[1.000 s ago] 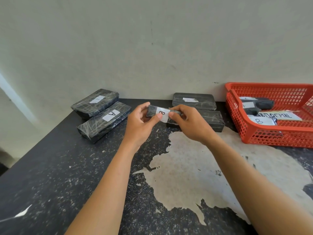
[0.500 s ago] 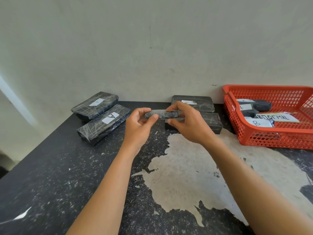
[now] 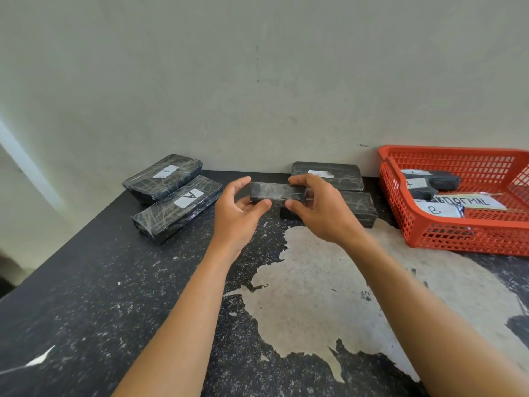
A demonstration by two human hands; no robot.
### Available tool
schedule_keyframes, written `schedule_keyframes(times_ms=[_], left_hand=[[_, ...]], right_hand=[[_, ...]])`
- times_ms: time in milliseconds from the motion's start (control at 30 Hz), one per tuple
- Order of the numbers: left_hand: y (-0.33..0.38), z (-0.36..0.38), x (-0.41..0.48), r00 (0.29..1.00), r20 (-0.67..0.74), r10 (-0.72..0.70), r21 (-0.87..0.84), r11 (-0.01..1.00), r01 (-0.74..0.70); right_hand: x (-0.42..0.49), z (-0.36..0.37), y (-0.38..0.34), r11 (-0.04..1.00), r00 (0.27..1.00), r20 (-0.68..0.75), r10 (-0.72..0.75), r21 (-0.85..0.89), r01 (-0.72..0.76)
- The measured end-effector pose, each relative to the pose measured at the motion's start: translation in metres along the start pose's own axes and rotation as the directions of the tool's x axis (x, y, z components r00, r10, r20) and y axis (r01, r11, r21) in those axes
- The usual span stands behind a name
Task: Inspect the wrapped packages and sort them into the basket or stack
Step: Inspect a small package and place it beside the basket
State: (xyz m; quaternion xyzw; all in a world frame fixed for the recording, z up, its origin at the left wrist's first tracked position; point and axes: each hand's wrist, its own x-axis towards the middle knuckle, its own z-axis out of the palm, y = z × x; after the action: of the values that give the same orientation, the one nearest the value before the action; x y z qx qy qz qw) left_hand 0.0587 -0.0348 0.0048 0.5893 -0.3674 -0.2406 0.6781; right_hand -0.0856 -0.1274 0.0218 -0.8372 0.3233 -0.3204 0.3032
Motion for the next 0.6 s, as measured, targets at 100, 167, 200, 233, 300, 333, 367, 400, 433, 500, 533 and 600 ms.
schedule_keyframes(times_ms=[100, 167, 200, 233, 300, 333, 367, 400, 433, 500, 533, 600], left_hand=[[-0.0012, 0.0001, 0.0007, 1.000, 0.003, -0.006, -0.002, 1.000, 0.006], [-0.0042, 0.0009, 0.0021, 1.000, -0.002, 0.004, 0.023, 1.000, -0.004], [-0.0061, 0.0007, 0.0028, 1.000, -0.001, 0.006, 0.028, 1.000, -0.006], [-0.0076, 0.0009, 0.0033, 1.000, 0.002, 0.005, 0.025, 1.000, -0.006], [-0.0092, 0.0005, 0.0037, 1.000, 0.007, 0.014, 0.023, 1.000, -0.014], [-0.0089, 0.0005, 0.0031, 1.000, 0.008, 0.023, 0.022, 0.999, -0.023], [-0.0087, 0.0006, 0.0029, 1.000, 0.008, 0.031, 0.018, 0.999, -0.031], [-0.0080, 0.0011, 0.0023, 0.999, 0.008, 0.037, 0.017, 0.999, -0.037], [-0.0077, 0.0015, 0.0020, 0.999, 0.010, 0.041, 0.016, 0.999, -0.041], [-0.0080, 0.0016, 0.0019, 0.999, 0.017, 0.031, 0.011, 0.999, -0.031], [-0.0084, 0.0016, 0.0022, 1.000, 0.024, 0.019, 0.000, 1.000, -0.019], [-0.0097, 0.0023, 0.0023, 0.999, 0.037, 0.009, -0.018, 1.000, -0.009]], right_hand=[[0.0001, -0.0023, -0.0015, 1.000, 1.000, -0.004, -0.018, -0.013, 0.018], [-0.0002, -0.0040, -0.0031, 1.000, 1.000, 0.010, -0.020, 0.004, 0.020], [-0.0007, -0.0045, -0.0042, 1.000, 1.000, 0.021, -0.021, 0.004, 0.021], [-0.0008, -0.0046, -0.0042, 1.000, 0.999, 0.024, -0.024, 0.005, 0.024], [-0.0008, -0.0041, -0.0028, 0.999, 1.000, 0.005, -0.025, 0.020, 0.025], [-0.0006, -0.0039, -0.0019, 0.999, 1.000, -0.008, -0.020, 0.030, 0.020], [-0.0004, -0.0034, -0.0014, 0.999, 1.000, -0.018, -0.017, 0.036, 0.018], [-0.0001, -0.0031, -0.0007, 0.999, 1.000, -0.026, -0.017, 0.034, 0.018], [0.0000, -0.0028, -0.0008, 1.000, 0.999, -0.031, -0.019, 0.023, 0.020], [-0.0005, -0.0023, -0.0022, 0.999, 0.998, -0.043, -0.039, -0.008, 0.038], [-0.0005, -0.0018, -0.0024, 0.998, 0.998, -0.047, -0.052, -0.024, 0.051], [-0.0001, -0.0017, -0.0009, 0.997, 0.997, -0.045, -0.065, -0.046, 0.063]])
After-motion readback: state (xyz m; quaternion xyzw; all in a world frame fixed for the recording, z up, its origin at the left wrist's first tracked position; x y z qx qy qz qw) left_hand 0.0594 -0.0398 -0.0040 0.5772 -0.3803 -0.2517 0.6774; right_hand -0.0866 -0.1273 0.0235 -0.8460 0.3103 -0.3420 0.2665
